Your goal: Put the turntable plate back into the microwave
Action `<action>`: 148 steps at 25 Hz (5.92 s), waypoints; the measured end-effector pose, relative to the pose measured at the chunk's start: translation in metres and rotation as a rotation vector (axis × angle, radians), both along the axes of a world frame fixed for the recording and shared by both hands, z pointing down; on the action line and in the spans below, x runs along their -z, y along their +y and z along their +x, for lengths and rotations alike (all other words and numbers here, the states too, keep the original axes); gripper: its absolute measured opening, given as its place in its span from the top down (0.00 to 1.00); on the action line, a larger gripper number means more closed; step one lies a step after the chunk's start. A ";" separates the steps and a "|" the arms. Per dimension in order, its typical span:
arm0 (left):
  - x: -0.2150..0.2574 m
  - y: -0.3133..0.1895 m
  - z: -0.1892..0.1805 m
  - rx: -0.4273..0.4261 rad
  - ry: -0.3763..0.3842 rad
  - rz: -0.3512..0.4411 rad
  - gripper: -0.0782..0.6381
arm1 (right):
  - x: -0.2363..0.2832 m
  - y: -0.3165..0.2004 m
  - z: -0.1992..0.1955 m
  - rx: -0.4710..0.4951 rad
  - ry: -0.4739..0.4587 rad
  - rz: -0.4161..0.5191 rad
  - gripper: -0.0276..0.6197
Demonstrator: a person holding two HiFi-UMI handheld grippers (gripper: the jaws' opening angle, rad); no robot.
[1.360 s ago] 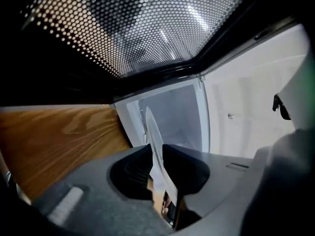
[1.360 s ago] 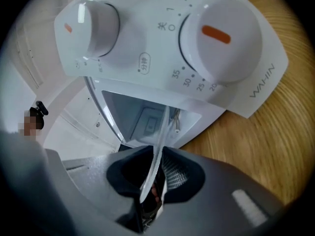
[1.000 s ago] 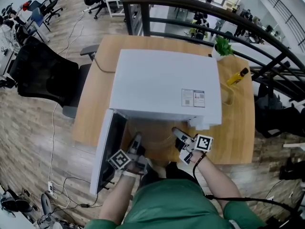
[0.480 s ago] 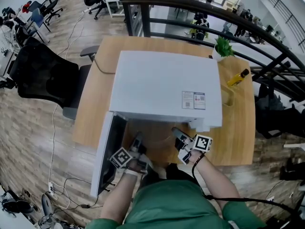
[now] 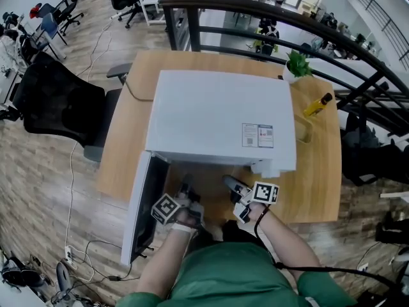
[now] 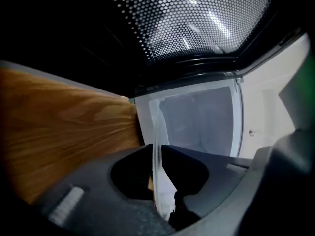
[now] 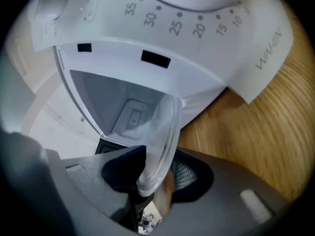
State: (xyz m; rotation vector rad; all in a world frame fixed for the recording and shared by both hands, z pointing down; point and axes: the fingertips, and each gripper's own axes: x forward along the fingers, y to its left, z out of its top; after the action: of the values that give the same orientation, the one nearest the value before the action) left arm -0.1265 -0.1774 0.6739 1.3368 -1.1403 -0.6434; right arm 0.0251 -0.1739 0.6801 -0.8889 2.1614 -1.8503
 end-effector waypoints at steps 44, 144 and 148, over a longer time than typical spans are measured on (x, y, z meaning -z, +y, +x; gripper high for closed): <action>-0.007 0.008 0.057 -0.292 -0.106 -0.007 0.78 | -0.004 -0.004 -0.058 -0.001 0.009 -0.069 0.85; 0.043 -0.011 0.057 -0.394 -0.302 0.110 0.81 | 0.056 -0.015 -0.052 -0.017 0.101 0.085 0.87; 0.085 0.000 0.049 -0.375 -0.386 0.181 0.81 | 0.099 -0.005 -0.053 0.020 0.160 0.217 0.87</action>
State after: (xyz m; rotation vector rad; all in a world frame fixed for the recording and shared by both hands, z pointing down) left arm -0.0770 -0.1776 0.5890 1.8289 -1.1075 -0.2203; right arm -0.0275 -0.1789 0.5810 -1.0000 2.4162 -1.5619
